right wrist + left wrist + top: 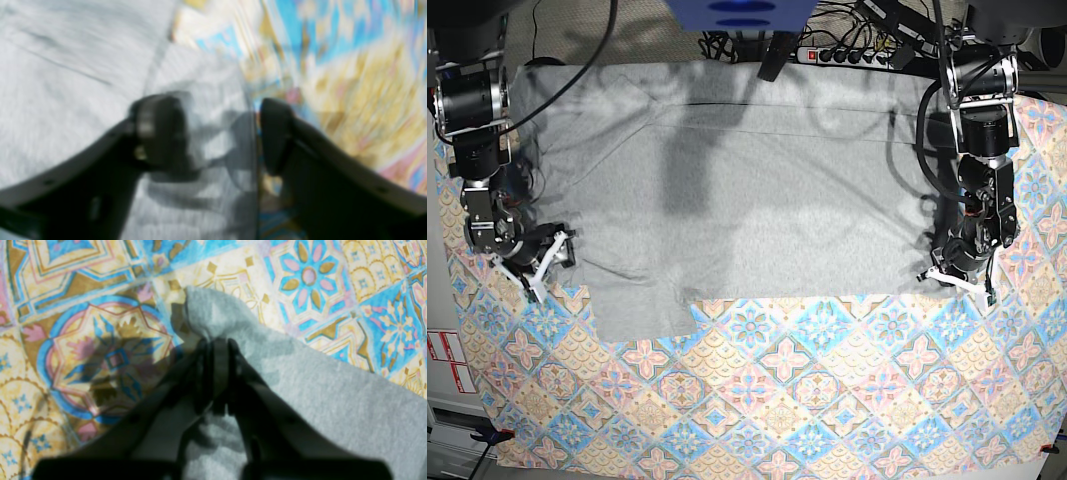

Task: Fold the T-shirt properly
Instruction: 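Lift the folded edge and fold it over toward the collar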

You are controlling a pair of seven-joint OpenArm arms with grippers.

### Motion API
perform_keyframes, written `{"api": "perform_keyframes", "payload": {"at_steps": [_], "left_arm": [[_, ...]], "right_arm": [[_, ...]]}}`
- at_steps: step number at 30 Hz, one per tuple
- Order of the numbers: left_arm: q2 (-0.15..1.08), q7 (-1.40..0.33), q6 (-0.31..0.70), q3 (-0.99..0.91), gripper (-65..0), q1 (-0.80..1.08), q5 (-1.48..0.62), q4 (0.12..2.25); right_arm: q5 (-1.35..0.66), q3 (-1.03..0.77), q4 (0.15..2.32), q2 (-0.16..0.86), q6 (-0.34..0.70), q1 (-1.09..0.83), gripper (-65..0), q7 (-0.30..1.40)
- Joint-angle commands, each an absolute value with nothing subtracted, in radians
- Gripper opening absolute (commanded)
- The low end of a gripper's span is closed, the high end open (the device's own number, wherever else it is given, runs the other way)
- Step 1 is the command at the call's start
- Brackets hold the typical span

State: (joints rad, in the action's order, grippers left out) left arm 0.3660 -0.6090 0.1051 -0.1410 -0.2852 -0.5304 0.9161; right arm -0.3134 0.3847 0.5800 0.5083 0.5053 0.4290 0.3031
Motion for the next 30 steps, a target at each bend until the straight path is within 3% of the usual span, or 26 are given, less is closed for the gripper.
{"api": "perform_keyframes", "payload": {"at_steps": [1,4,11,17,24,30], "left_arm": [[0.381,-0.590,0.110,-0.145,-65.0,-0.309,-0.535,0.934],[0.381,-0.591,0.110,-0.145,-65.0,-0.309,-0.535,0.934],[0.381,-0.591,0.110,-0.145,-65.0,-0.305,-0.535,0.934],[0.381,-0.591,0.110,-0.145,-65.0,-0.303,-0.538,0.934],[0.384,-0.590,0.110,-0.145,-65.0,-0.278,-0.535,1.020],[0.384,-0.599,0.110,-0.145,-65.0,-0.262,-0.535,1.116]], "right_arm": [[-0.349,0.378,0.575,0.527,0.544,0.455,-34.7,0.265],[-0.384,0.378,0.538,0.527,0.596,0.455,-40.8,0.239],[-0.390,0.378,0.529,0.527,0.596,0.452,-44.3,0.213],[-0.390,0.375,0.539,0.527,0.596,0.455,-64.8,0.196],[-0.390,0.340,0.545,0.527,0.596,0.452,-64.5,0.090],[-0.387,0.216,0.656,0.527,0.596,0.412,-64.6,0.137]]}}
